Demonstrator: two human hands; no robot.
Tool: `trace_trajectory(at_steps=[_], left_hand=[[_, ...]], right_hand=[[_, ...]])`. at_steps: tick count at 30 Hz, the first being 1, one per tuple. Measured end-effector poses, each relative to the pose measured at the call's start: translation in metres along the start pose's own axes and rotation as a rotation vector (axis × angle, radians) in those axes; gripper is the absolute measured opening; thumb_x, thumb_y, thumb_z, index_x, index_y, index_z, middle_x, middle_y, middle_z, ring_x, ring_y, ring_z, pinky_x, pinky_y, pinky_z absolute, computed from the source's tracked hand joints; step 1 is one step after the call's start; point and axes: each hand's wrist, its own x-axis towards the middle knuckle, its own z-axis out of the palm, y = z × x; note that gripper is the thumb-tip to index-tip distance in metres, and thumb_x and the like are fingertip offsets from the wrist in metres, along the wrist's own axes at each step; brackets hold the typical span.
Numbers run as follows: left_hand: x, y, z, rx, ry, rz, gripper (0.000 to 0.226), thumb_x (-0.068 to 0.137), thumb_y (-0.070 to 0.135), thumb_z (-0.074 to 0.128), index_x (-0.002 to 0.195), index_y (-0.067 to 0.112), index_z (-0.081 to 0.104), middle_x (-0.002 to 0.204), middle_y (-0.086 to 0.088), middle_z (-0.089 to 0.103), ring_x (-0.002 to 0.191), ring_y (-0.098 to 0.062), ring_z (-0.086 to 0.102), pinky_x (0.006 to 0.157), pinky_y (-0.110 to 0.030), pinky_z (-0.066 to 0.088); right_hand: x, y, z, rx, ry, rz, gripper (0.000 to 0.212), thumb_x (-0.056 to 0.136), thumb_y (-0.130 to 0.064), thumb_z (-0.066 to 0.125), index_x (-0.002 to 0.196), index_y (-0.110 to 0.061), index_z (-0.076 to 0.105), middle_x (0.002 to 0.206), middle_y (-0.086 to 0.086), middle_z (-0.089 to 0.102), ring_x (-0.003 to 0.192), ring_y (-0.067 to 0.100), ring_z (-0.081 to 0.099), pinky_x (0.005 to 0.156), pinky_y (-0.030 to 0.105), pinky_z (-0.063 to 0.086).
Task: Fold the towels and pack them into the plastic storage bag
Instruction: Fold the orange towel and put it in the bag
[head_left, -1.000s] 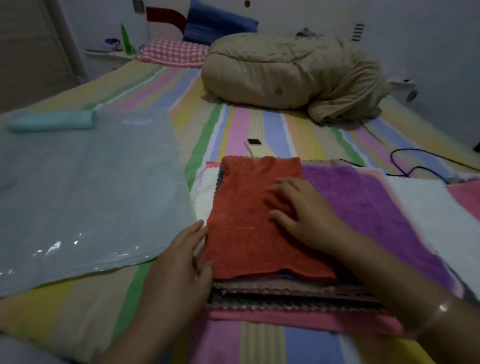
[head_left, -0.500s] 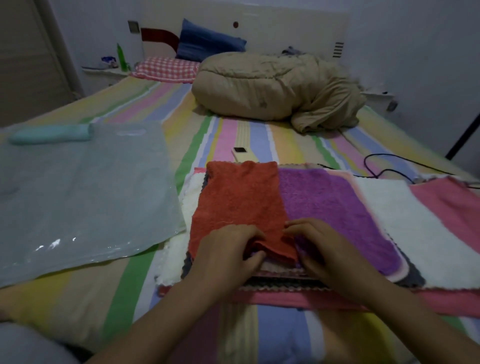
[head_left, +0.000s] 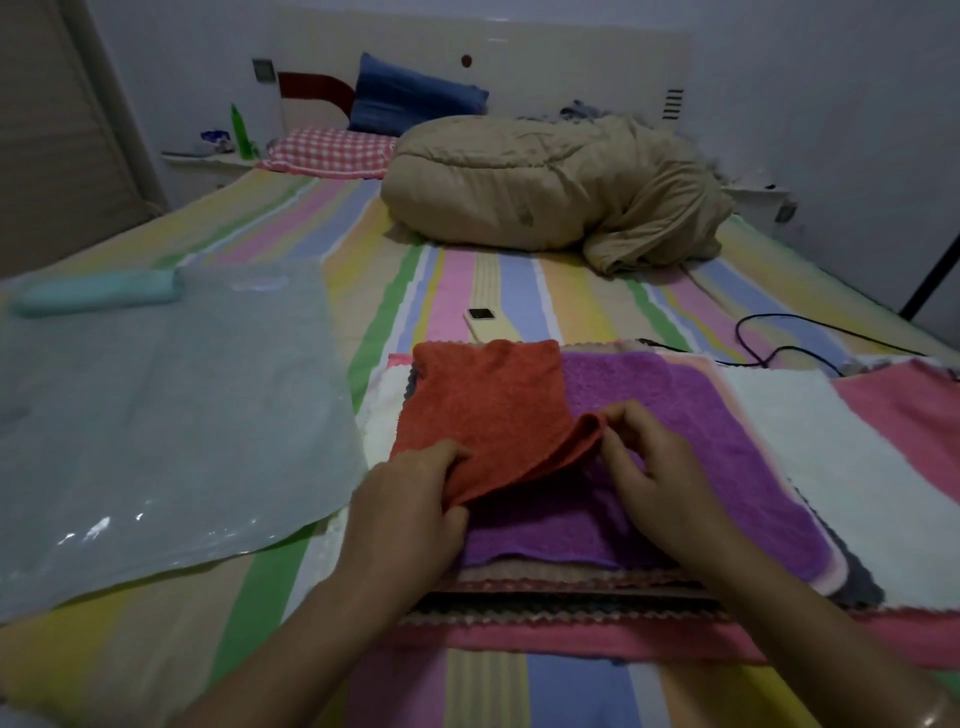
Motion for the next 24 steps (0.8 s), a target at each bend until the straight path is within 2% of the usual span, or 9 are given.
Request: trace_trajectory(at_steps=[2, 4, 7, 10, 12, 15, 17, 20, 24], left_hand=[[0.007, -0.009, -0.008, -0.006, 0.037, -0.084, 0.045, 0.069, 0.016, 0.062, 0.111, 0.032, 0.063, 0.095, 0.002, 0.072, 0.088, -0.027, 0.065, 0.067, -0.031, 0.044], [0.018, -0.024, -0.013, -0.159, 0.103, -0.144, 0.033, 0.067, 0.016, 0.058, 0.094, 0.034, 0.067, 0.082, 0.008, 0.072, 0.077, -0.02, 0.066, 0.063, -0.029, 0.046], [0.051, -0.039, -0.012, -0.66, 0.085, -0.273, 0.026, 0.078, 0.007, 0.063, 0.077, 0.032, 0.071, 0.071, 0.013, 0.072, 0.068, -0.004, 0.066, 0.067, -0.024, 0.054], [0.096, -0.045, 0.003, -0.842, 0.125, -0.377, 0.017, 0.088, 0.01, 0.062, 0.077, 0.02, 0.071, 0.066, 0.008, 0.069, 0.062, -0.003, 0.057, 0.058, -0.019, 0.048], [0.125, -0.051, 0.018, -0.823, 0.133, -0.41, 0.018, 0.091, 0.018, 0.06, 0.078, 0.01, 0.069, 0.071, 0.0, 0.066, 0.067, -0.009, 0.054, 0.062, -0.026, 0.044], [0.153, -0.067, 0.043, -0.608, 0.036, -0.441, 0.027, 0.09, 0.03, 0.06, 0.084, 0.006, 0.069, 0.081, -0.011, 0.07, 0.077, -0.024, 0.065, 0.071, -0.037, 0.048], [0.157, -0.072, 0.051, -0.425, -0.031, -0.43, 0.028, 0.093, 0.028, 0.056, 0.092, 0.004, 0.071, 0.092, -0.018, 0.071, 0.089, -0.031, 0.065, 0.071, -0.034, 0.044], [0.157, -0.074, 0.053, -0.332, -0.025, -0.399, 0.027, 0.096, 0.026, 0.052, 0.096, 0.005, 0.069, 0.097, -0.016, 0.071, 0.092, -0.03, 0.063, 0.063, -0.027, 0.029], [0.155, -0.076, 0.051, -0.288, -0.064, -0.381, 0.025, 0.094, 0.032, 0.055, 0.091, 0.01, 0.066, 0.09, -0.012, 0.07, 0.088, -0.029, 0.064, 0.066, -0.029, 0.038]], right_hand=[[0.01, -0.001, 0.007, 0.09, 0.046, 0.069, 0.014, 0.097, -0.011, 0.051, 0.089, -0.02, 0.058, 0.069, -0.011, 0.065, 0.064, -0.003, 0.058, 0.058, 0.017, 0.041], [0.021, 0.001, 0.013, 0.14, 0.095, 0.136, 0.013, 0.097, -0.013, 0.05, 0.089, -0.018, 0.059, 0.061, -0.011, 0.061, 0.055, 0.001, 0.05, 0.054, 0.024, 0.038], [0.047, 0.006, 0.022, 0.21, 0.156, 0.244, 0.013, 0.098, -0.018, 0.048, 0.095, -0.016, 0.06, 0.062, -0.005, 0.059, 0.058, 0.007, 0.05, 0.057, 0.03, 0.039], [0.082, 0.016, 0.034, 0.191, 0.19, 0.312, 0.016, 0.1, -0.023, 0.044, 0.097, -0.016, 0.057, 0.076, 0.009, 0.062, 0.07, 0.013, 0.053, 0.065, 0.036, 0.042], [0.105, 0.027, 0.042, 0.092, 0.193, 0.356, 0.018, 0.101, -0.022, 0.041, 0.1, -0.012, 0.055, 0.088, 0.008, 0.061, 0.083, 0.018, 0.054, 0.071, 0.033, 0.038], [0.125, 0.048, 0.053, -0.09, 0.146, 0.45, 0.023, 0.102, -0.018, 0.039, 0.106, -0.003, 0.057, 0.1, 0.012, 0.062, 0.095, 0.024, 0.057, 0.066, 0.028, 0.029], [0.129, 0.061, 0.059, -0.186, 0.074, 0.521, 0.027, 0.102, -0.019, 0.039, 0.104, -0.001, 0.058, 0.106, 0.02, 0.065, 0.101, 0.031, 0.059, 0.07, 0.031, 0.033], [0.129, 0.067, 0.062, -0.281, 0.023, 0.58, 0.028, 0.102, -0.023, 0.04, 0.101, -0.002, 0.058, 0.108, 0.022, 0.064, 0.104, 0.034, 0.058, 0.075, 0.033, 0.036], [0.126, 0.057, 0.058, -0.386, 0.023, 0.548, 0.024, 0.099, -0.031, 0.045, 0.09, -0.01, 0.055, 0.097, 0.019, 0.067, 0.097, 0.034, 0.062, 0.072, 0.035, 0.038]])
